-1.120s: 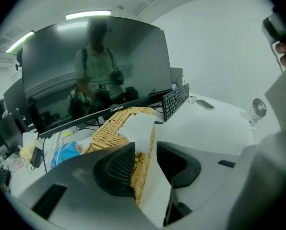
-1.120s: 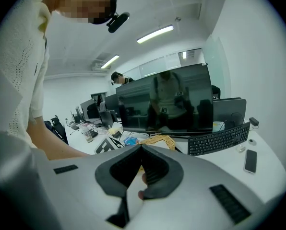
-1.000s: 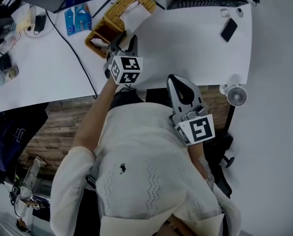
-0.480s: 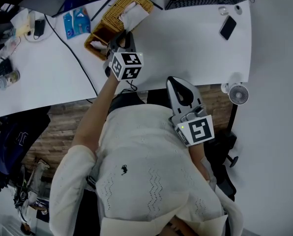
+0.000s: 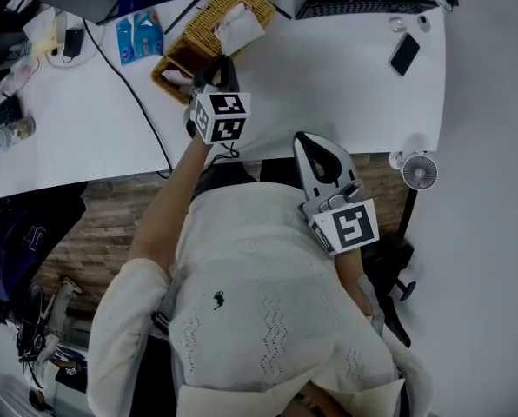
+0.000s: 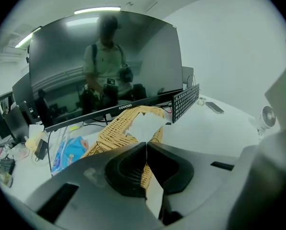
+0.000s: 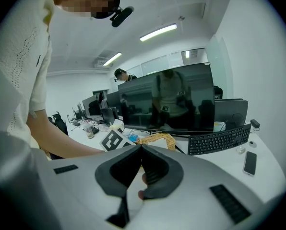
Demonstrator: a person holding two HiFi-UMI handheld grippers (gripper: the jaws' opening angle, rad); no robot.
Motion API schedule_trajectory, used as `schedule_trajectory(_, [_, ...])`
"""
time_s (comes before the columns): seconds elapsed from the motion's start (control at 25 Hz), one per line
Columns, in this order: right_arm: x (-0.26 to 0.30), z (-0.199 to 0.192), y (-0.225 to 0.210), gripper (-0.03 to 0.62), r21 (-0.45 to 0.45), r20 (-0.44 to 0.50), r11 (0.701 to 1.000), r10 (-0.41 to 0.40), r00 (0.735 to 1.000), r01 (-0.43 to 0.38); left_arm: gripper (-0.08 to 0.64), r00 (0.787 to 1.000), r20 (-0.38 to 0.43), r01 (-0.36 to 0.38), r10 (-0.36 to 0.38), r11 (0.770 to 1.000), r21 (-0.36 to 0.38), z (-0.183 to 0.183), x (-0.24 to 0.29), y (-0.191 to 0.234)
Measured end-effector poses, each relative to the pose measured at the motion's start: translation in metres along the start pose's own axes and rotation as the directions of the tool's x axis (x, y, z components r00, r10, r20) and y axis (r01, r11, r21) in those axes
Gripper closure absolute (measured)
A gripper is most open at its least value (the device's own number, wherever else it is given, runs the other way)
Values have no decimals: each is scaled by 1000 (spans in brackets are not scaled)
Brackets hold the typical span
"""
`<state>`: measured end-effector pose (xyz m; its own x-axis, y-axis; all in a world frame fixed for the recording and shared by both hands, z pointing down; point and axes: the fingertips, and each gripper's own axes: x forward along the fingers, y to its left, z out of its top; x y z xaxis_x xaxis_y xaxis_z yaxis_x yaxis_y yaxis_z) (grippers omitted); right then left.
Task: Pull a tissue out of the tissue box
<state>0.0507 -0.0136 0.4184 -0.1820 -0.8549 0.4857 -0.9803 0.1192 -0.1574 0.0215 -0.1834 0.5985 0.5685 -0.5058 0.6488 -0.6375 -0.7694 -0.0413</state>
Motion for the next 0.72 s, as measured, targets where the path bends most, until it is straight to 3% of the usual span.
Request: schedule_trajectory(0.72, [-1, 5, 0, 591, -73, -3, 994, 80, 997, -80, 545, 997, 16, -77, 79, 994, -71, 4, -15, 5])
